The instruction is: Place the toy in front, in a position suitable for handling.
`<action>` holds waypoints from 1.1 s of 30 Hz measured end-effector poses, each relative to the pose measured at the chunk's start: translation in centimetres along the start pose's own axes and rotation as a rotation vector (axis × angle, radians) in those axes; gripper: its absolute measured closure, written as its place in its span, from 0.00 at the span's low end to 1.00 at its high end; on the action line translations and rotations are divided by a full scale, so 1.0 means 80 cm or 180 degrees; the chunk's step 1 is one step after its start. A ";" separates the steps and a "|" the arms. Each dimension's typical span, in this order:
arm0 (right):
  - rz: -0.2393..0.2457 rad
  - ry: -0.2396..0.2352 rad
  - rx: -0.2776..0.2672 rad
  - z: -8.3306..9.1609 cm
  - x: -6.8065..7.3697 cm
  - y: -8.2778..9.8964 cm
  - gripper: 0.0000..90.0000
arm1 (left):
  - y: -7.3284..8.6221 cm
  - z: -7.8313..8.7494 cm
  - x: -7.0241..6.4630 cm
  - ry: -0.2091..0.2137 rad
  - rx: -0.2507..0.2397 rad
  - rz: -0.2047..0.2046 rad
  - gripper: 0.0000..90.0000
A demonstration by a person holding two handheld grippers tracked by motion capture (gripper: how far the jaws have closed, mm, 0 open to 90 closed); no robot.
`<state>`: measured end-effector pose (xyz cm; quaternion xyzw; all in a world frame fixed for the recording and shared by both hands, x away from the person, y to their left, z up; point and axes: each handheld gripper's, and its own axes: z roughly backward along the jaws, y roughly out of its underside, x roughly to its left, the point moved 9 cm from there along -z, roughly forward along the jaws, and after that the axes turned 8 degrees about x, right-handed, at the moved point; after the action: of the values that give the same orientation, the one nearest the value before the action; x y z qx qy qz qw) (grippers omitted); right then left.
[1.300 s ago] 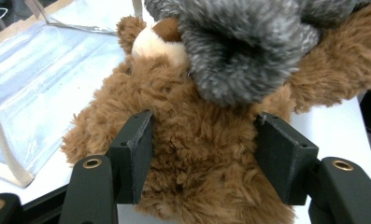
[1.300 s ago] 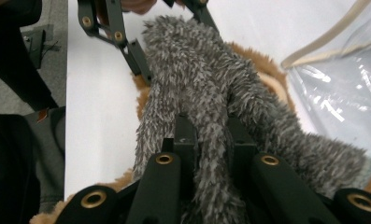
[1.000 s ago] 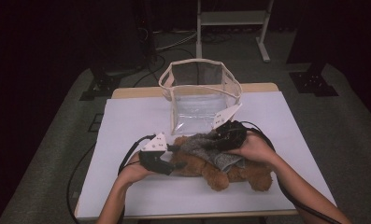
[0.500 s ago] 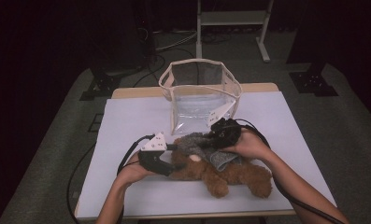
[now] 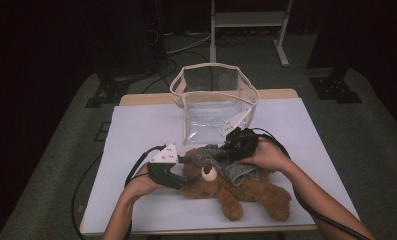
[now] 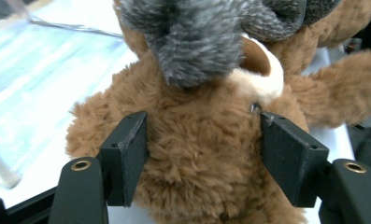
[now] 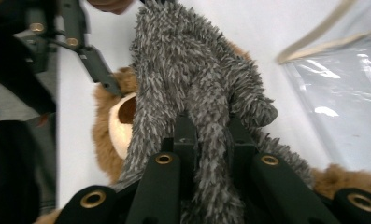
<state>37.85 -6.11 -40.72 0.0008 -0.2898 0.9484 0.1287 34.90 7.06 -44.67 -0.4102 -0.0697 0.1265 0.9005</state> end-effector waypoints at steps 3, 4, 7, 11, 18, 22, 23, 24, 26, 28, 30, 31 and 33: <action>0.0027 0.0007 -0.0020 0.003 0.003 -0.002 0.87 | 0.001 -0.006 -0.006 0.0096 0.0035 -0.0027 0.39; 0.0035 0.0048 -0.0092 0.007 -0.001 -0.013 0.87 | 0.003 -0.009 -0.009 0.0142 0.0076 -0.0045 0.41; 0.0007 0.0057 -0.0152 0.005 -0.004 -0.026 0.87 | 0.003 -0.007 -0.013 0.0151 0.0110 -0.0108 0.41; 0.0010 0.0065 0.0028 -0.013 -0.005 -0.018 0.87 | 0.004 -0.006 -0.012 0.0135 0.0099 -0.0109 0.40; -0.0121 0.0039 -0.0070 0.017 -0.004 0.013 0.87 | -0.003 -0.009 0.002 -0.0129 0.0021 -0.0034 0.40; 0.0043 0.0065 -0.0061 0.023 0.018 0.011 0.87 | -0.008 -0.007 0.011 -0.0258 -0.0024 0.0066 0.41; 0.0035 0.0097 -0.0019 0.019 0.020 0.011 0.87 | -0.008 -0.006 0.010 -0.0252 -0.0017 0.0048 0.41; 0.0037 0.0094 -0.0005 0.015 0.019 0.010 0.87 | -0.008 -0.006 0.010 -0.0252 -0.0017 0.0048 0.41; 0.0014 0.0125 0.0010 0.010 0.009 0.012 0.87 | -0.006 0.001 0.006 -0.0166 -0.0011 0.0020 0.41; -0.0072 0.0166 -0.0008 0.008 -0.005 0.013 0.87 | -0.003 0.001 0.005 -0.0126 0.0016 0.0016 0.40; -0.0103 0.0184 -0.0048 0.012 -0.012 0.009 0.87 | -0.001 -0.004 0.007 -0.0165 0.0032 0.0031 0.40; -0.0106 0.0151 -0.0109 0.016 -0.009 0.003 0.87 | -0.001 -0.007 0.009 -0.0184 0.0031 0.0040 0.40; -0.0009 0.0114 -0.0171 0.021 0.000 -0.009 0.87 | -0.002 -0.011 0.011 -0.0231 0.0030 0.0050 0.40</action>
<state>37.89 -6.47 -38.96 -0.0192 -0.3129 0.9399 0.1351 35.96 6.58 -45.11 -0.4016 -0.0985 0.1487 0.8983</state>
